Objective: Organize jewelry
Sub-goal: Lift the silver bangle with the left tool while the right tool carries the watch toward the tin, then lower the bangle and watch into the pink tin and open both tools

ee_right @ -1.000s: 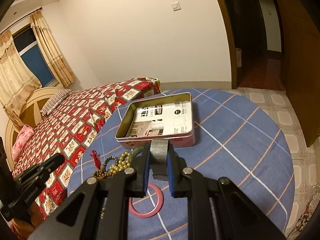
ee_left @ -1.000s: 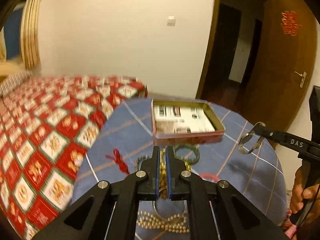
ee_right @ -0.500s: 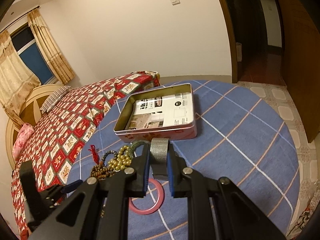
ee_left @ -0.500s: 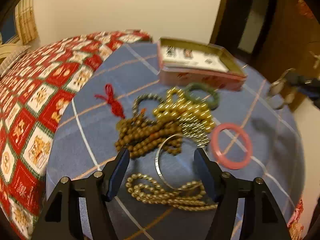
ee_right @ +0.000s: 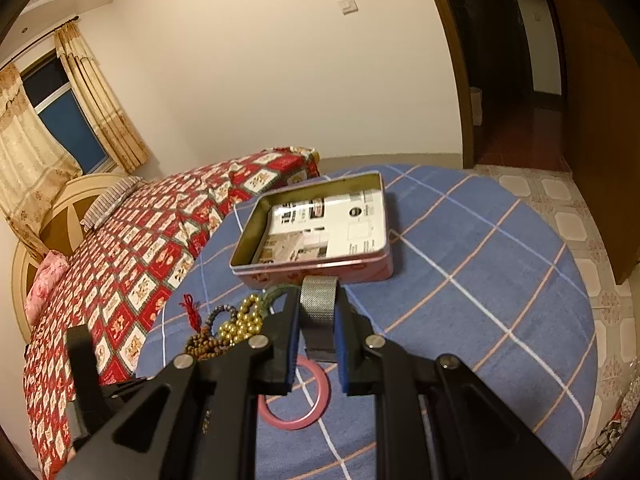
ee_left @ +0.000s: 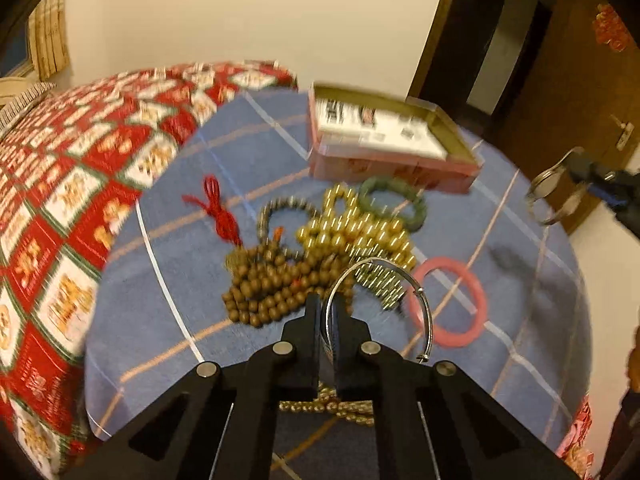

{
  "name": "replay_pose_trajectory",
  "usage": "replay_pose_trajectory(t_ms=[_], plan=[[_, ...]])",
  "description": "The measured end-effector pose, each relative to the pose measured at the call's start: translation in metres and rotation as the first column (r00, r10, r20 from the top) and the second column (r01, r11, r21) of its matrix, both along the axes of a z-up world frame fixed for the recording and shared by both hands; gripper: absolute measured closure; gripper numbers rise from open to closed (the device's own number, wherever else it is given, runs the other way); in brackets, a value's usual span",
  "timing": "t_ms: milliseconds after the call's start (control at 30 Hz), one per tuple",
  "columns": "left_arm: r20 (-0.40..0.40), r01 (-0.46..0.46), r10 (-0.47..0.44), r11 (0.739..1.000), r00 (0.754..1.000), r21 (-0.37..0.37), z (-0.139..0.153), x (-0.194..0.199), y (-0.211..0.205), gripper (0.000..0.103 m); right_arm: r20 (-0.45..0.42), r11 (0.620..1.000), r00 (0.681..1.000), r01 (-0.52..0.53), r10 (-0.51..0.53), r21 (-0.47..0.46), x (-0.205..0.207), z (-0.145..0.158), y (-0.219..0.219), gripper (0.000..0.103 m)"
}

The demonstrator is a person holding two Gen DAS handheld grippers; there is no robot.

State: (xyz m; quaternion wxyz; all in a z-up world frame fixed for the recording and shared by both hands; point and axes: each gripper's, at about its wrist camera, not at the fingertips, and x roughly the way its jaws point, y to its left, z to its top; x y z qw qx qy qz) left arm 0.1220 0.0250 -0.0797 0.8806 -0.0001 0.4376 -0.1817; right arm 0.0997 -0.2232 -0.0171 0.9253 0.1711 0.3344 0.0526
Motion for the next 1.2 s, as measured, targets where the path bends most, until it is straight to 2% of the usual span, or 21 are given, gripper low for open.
replay_pose_trajectory(t_ms=[233, 400, 567, 733, 900, 1000, 1133, 1200], plan=[[0.095, 0.019, -0.016, 0.999, 0.995, -0.031, 0.043, 0.008, -0.008, 0.099, 0.036, 1.0, 0.999, -0.004, 0.004, -0.007, 0.008, 0.01, -0.001, 0.085], [0.124, 0.029, -0.024, 0.999, 0.992, -0.04, 0.056, 0.035, -0.021, 0.099, 0.047, 0.999, 0.999, -0.022, 0.024, -0.033, 0.023, 0.016, 0.001, 0.085], [0.122, 0.028, -0.021, 0.998, 0.992, -0.056, 0.06, 0.077, -0.037, 0.099, 0.078, 0.999, 0.997, -0.02, 0.023, -0.042, 0.055, 0.029, -0.007, 0.085], [0.103, 0.009, -0.006, 1.0, 0.995, -0.026, 0.049, 0.126, -0.06, 0.099, 0.105, 0.998, 0.994, -0.033, 0.038, -0.055, 0.101, 0.03, -0.012, 0.085], [0.066, -0.009, 0.01, 1.0, 0.998, -0.02, 0.032, 0.182, -0.082, 0.099, 0.102, 0.994, 0.995, -0.012, 0.023, -0.105, 0.158, 0.011, -0.014, 0.085], [0.025, -0.019, 0.02, 1.0, 1.0, -0.01, 0.014, 0.21, -0.094, 0.099, 0.044, 0.993, 0.999, -0.017, 0.022, -0.117, 0.19, -0.014, -0.015, 0.085], [-0.06, -0.038, 0.04, 0.999, 0.997, 0.036, -0.015, 0.226, -0.098, 0.098, -0.056, 0.988, 0.998, -0.046, 0.038, -0.146, 0.202, -0.048, -0.012, 0.085], [-0.032, -0.028, 0.031, 0.996, 0.999, 0.087, -0.017, 0.22, -0.102, 0.097, -0.092, 0.986, 0.994, -0.071, 0.058, -0.149, 0.191, -0.061, -0.009, 0.085]])
